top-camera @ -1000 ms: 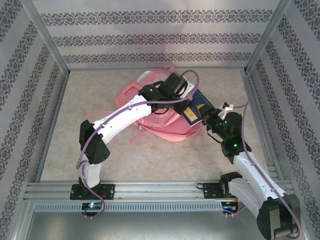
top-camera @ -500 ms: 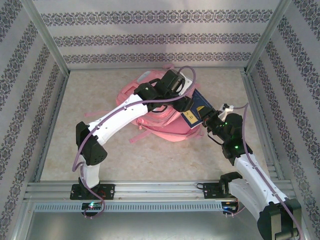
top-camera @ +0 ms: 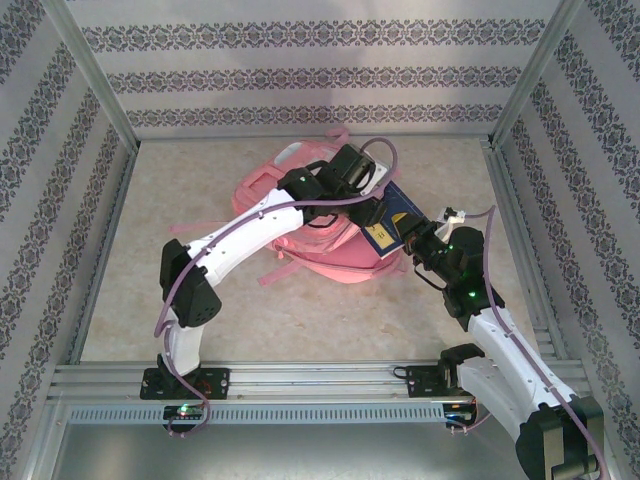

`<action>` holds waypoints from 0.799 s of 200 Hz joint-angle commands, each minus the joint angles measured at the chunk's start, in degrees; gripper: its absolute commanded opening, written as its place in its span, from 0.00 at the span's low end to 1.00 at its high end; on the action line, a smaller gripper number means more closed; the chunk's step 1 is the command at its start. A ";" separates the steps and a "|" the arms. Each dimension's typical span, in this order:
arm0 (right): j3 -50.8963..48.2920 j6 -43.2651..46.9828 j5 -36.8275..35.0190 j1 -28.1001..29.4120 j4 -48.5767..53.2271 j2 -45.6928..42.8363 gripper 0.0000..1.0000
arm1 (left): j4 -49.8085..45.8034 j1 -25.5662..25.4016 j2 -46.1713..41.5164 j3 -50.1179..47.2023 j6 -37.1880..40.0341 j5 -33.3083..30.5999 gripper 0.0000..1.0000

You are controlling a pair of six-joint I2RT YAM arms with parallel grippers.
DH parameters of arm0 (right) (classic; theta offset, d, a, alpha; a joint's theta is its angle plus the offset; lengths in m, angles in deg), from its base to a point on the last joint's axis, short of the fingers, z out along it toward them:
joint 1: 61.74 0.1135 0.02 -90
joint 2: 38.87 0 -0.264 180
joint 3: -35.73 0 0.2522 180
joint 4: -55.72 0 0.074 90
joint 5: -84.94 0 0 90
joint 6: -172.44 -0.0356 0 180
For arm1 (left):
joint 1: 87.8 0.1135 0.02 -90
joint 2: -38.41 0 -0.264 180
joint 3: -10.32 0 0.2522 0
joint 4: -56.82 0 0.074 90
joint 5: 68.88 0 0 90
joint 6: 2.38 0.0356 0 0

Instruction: Pack the student bag

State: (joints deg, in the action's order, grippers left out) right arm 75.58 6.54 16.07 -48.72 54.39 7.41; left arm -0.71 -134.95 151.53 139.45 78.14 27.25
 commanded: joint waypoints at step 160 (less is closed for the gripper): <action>-1.14 13.46 -2.93 2.01 17.08 -4.71 0.00 | -4.74 2.33 -7.63 8.04 7.15 -17.95 0.00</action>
State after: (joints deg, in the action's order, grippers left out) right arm 74.88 15.87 14.65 -47.30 68.84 3.63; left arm -5.59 -133.27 149.26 145.46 80.79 15.20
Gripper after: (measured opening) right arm 0.145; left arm 0.058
